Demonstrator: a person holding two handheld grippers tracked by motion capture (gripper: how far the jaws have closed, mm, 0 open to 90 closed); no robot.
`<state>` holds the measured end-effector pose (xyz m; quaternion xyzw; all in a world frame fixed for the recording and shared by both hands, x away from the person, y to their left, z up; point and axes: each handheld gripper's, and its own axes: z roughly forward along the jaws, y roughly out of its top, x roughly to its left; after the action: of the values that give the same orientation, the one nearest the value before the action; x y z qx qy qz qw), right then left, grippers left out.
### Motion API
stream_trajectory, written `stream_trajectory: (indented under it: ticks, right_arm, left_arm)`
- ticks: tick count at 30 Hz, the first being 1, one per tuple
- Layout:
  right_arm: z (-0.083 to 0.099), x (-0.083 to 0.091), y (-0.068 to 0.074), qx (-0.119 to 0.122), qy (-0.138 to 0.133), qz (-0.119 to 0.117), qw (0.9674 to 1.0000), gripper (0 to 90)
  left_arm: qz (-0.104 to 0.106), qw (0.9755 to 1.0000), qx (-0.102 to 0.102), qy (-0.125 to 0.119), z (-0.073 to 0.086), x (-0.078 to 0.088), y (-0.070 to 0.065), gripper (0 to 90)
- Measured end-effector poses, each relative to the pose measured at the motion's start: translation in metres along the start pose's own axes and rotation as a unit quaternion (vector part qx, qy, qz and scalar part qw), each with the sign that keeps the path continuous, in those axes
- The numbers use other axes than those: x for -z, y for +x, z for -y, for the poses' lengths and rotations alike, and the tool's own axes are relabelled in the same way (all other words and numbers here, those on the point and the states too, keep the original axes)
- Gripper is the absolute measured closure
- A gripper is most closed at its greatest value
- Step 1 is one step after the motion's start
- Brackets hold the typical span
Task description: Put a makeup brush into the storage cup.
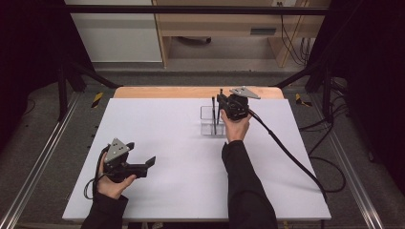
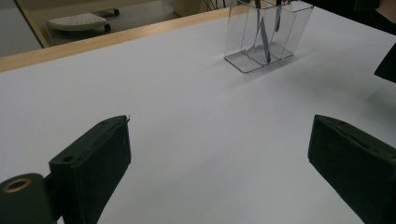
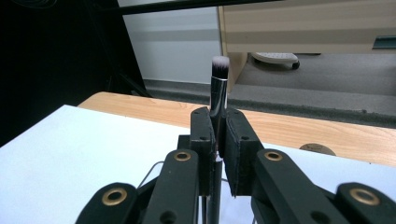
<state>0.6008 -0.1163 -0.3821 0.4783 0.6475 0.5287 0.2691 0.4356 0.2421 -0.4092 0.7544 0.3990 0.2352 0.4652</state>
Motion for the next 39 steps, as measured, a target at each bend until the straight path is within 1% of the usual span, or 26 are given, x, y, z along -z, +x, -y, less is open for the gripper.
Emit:
stream_trajectory:
  ticks: [7,17,21,24,28,31,32,34,36,39]
  right_arm:
    - [0.005,-0.003,0.001,0.005,0.009,0.004,0.9999,83.5]
    - [0.016,-0.003,-0.003,-0.002,0.023,0.004,0.9997,83.4]
    - [0.020,-0.002,-0.002,0.008,0.035,0.002,0.9994,83.2]
    - [0.022,-0.001,-0.001,0.007,0.040,-0.003,0.9992,80.4]
    - [0.022,0.005,-0.001,0.007,0.045,-0.006,0.9989,72.3]
    - [0.021,0.013,0.000,0.008,0.045,-0.016,0.9988,62.5]
    - [0.021,0.017,0.000,0.008,0.042,-0.023,0.9988,58.3]
    - [0.021,0.024,0.001,0.008,0.037,-0.029,0.9988,50.4]
    - [0.021,0.031,0.002,0.012,0.032,-0.037,0.9987,43.2]
    - [0.021,0.040,0.003,0.018,0.034,-0.048,0.9981,32.7]
  left_arm:
    - [0.000,1.0000,0.000,0.000,0.000,0.000,0.000,5.2]
    - [0.000,1.0000,-0.003,0.004,0.001,-0.002,-0.001,5.3]
    - [-0.001,1.0000,-0.003,0.006,0.001,-0.002,-0.001,5.2]
    - [-0.001,1.0000,-0.003,0.006,0.001,-0.003,-0.002,5.2]
    - [-0.001,1.0000,-0.003,0.008,0.002,-0.003,-0.002,5.3]
    - [-0.001,1.0000,-0.004,0.008,0.002,-0.004,-0.002,5.2]
    - [-0.002,1.0000,-0.004,0.008,0.002,-0.004,-0.002,5.2]
    - [-0.002,1.0000,-0.004,0.008,0.002,-0.004,-0.002,5.2]
    - [-0.002,1.0000,-0.004,0.009,0.002,-0.004,-0.002,5.2]
    - [-0.003,0.9999,-0.004,0.010,0.002,-0.004,-0.003,5.3]
